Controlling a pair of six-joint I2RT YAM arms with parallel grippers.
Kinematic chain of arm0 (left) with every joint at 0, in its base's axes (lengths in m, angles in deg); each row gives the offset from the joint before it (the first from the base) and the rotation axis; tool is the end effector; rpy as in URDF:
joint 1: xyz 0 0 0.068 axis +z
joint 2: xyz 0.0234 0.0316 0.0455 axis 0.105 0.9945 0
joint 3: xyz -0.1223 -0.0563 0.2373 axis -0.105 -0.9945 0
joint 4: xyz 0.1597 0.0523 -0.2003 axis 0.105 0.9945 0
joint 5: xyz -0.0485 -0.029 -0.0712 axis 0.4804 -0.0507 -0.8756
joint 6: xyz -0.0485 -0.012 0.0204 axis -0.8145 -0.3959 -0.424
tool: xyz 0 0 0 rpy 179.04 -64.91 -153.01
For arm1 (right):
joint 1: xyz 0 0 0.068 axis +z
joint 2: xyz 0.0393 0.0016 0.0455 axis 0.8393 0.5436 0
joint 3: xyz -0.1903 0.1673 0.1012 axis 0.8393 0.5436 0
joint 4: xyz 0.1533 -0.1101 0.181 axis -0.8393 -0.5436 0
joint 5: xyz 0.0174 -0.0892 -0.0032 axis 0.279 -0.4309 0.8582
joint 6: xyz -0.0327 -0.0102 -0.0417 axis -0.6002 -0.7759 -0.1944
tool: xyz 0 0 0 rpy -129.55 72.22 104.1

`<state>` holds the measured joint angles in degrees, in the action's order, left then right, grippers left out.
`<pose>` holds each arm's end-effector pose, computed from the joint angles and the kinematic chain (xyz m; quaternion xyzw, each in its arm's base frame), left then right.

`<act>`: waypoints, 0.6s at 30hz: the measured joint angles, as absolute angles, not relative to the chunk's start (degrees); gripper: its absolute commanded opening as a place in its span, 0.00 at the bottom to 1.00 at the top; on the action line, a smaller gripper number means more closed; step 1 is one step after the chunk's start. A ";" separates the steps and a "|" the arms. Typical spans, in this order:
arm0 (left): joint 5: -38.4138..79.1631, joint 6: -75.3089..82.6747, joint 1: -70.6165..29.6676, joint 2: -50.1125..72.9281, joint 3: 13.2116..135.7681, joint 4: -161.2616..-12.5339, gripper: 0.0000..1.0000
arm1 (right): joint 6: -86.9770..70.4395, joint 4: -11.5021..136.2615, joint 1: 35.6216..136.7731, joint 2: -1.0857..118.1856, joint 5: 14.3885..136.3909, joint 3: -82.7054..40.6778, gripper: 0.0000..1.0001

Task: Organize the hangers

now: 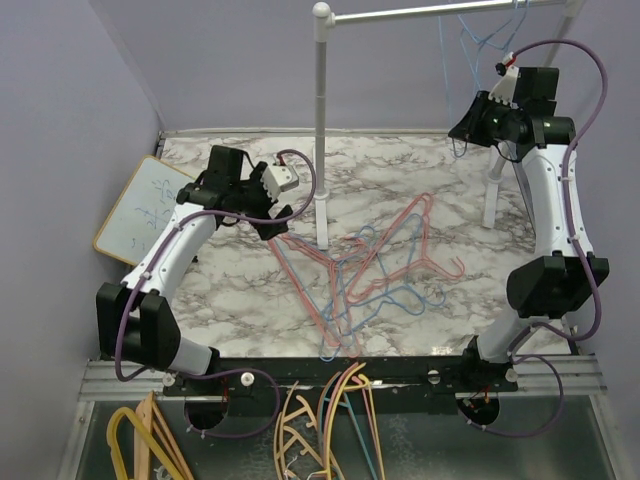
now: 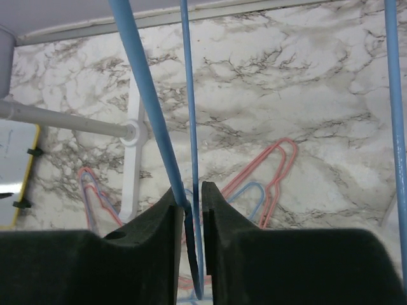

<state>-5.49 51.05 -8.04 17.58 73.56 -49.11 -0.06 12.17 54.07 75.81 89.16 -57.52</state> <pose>0.2909 -0.0936 0.3152 0.4732 0.7576 -0.1998 0.4028 0.3678 -0.0062 0.4269 0.0559 0.8815 0.2113 0.4186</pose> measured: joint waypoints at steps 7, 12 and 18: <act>-4.86 53.50 -10.97 18.17 70.53 -51.78 0.99 | 0.75 13.28 54.07 74.70 89.53 -54.78 0.65; -3.09 57.94 -15.08 20.95 66.83 -54.95 0.99 | 2.02 15.97 54.07 68.25 89.55 -46.96 0.92; -0.03 62.72 -16.65 25.01 65.39 -58.27 0.99 | 4.07 20.30 54.07 50.64 89.29 -29.91 1.00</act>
